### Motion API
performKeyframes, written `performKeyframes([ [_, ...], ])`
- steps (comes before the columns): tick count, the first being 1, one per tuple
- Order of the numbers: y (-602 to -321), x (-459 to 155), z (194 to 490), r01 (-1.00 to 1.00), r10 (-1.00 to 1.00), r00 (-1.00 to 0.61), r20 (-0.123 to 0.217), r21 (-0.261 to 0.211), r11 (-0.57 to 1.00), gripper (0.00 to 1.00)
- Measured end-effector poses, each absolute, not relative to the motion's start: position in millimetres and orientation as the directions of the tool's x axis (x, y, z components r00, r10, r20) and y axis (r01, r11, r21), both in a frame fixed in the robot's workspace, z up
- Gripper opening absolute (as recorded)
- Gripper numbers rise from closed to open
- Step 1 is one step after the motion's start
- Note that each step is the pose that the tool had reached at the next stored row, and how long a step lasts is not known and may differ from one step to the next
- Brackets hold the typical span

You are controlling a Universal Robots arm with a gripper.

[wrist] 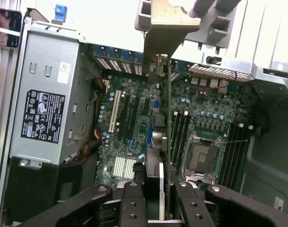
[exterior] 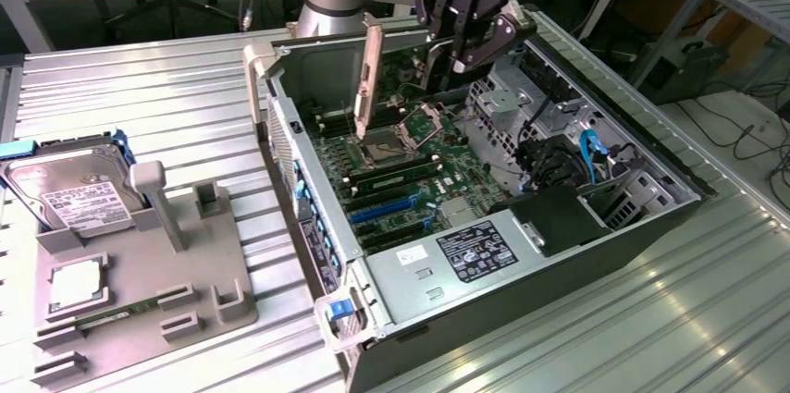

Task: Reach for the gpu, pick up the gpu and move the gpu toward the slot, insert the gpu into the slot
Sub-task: 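Insert the gpu into the slot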

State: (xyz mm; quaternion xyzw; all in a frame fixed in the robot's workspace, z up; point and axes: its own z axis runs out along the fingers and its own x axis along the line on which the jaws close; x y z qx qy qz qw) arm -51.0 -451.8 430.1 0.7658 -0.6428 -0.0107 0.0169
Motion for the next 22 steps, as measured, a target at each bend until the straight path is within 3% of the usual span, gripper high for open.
performKeyframes([
  [22, -451.8, -50.2, 408.0, -0.988, -0.989, 0.147, 0.006, 0.040, -0.147, 0.28],
])
